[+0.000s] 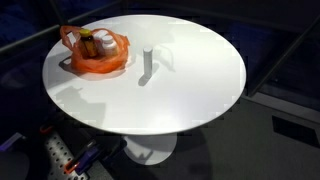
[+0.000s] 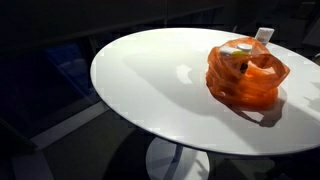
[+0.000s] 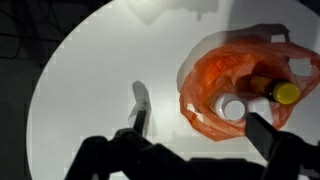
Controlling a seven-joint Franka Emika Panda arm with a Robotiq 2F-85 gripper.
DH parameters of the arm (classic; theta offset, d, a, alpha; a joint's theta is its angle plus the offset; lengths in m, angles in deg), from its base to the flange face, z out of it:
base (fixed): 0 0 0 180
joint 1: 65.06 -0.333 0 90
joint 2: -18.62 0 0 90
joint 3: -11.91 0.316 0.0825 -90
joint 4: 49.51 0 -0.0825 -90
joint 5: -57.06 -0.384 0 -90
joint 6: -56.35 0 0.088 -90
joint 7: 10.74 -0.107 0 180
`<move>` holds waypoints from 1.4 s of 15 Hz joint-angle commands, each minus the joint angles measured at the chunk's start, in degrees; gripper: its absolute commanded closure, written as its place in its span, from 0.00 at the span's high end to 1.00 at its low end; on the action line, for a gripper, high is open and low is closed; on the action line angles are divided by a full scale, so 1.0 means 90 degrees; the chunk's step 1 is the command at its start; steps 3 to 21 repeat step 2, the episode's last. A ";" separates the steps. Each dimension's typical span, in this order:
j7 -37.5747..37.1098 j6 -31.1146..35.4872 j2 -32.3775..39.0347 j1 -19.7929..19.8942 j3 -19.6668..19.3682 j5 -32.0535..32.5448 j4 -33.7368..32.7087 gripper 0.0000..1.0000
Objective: Remove the white roll on container from the plastic bag and put it on the table
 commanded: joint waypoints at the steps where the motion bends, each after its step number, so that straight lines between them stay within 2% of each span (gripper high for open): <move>1: -0.0008 -0.0048 0.0006 -0.0034 -0.0020 0.0006 -0.0016 1.00; 21: -0.0007 -0.0062 0.0009 -0.0040 -0.0018 0.0005 -0.0016 1.00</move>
